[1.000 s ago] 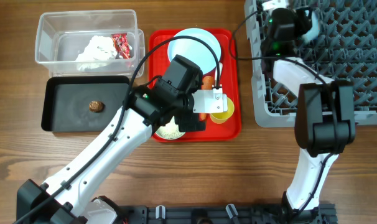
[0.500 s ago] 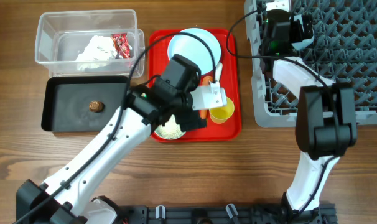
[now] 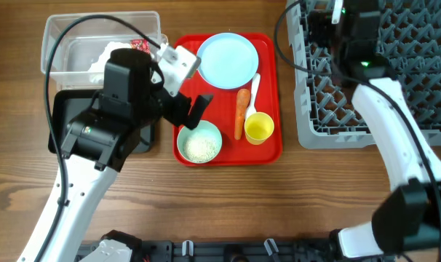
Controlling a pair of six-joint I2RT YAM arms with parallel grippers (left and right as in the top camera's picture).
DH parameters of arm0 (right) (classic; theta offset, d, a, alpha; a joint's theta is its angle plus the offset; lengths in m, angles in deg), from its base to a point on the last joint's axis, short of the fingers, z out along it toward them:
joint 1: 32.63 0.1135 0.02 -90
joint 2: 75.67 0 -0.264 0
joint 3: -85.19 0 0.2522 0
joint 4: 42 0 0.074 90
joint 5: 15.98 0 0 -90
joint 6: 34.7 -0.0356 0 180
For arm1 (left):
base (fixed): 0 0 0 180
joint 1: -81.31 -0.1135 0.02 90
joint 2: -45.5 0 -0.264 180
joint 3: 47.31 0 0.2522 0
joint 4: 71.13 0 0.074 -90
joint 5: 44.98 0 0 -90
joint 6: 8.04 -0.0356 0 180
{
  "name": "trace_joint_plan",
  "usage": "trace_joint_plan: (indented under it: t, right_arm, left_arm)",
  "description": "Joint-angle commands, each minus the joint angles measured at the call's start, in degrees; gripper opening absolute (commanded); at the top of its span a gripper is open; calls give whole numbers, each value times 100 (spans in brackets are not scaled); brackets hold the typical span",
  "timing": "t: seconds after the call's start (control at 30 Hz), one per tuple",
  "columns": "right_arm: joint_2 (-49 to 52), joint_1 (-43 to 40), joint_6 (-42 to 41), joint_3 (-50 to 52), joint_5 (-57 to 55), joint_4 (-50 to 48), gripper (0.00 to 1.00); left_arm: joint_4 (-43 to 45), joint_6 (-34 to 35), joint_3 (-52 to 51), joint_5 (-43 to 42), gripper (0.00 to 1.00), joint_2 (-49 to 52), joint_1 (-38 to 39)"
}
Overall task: Sort waste into correct bins and load items into the dishwasher rack
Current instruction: 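Place the blue bowl upside down in the rack and release, then grasp the green rice bowl with the left gripper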
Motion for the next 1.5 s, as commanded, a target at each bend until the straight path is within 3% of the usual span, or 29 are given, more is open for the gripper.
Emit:
trace_joint_plan:
  t: [0.0,0.13,0.23,0.3,0.4,0.6,0.73,0.77,0.9,1.0,1.47]
  right_arm:
    - [-459,13,-621,-33,1598,553,100]
    - [-678,13,-730,-33,2153,1093,99]
    - [-796,11,-839,-33,2273,1419,100]
    - [-811,7,-846,-33,2275,1628,100]
    - [-811,7,-981,-33,2253,1840,100]
    - [-809,-105,-981,-33,2079,2028,100]
    - [-809,-203,-984,-33,2081,2070,100]
    - [-809,-201,-984,-33,2081,2068,100]
    - [-809,-201,-984,-33,2098,2087,100]
    - [-809,-201,-981,-33,2124,2131,100]
    - [-809,-201,-975,-33,2120,2151,100]
  left_arm:
    - [-282,339,31,-1067,100,11,-15]
    - [-420,1196,20,-852,100,227,-15]
    - [-892,1845,4,188,100,643,-15]
    - [-1252,2924,4,1196,100,1102,-20]
    - [-1480,3602,4,1493,97,1644,-2]
    - [-1499,3681,4,1405,82,2601,507]
    - [-1346,3683,4,1399,53,3023,1097]
    - [-1292,3681,4,1381,50,3056,1204]
    - [-1088,3679,2,1471,41,3167,1611]
    - [-942,3681,4,1491,39,3305,1814]
    - [-925,3681,-2,1661,6,3650,1899]
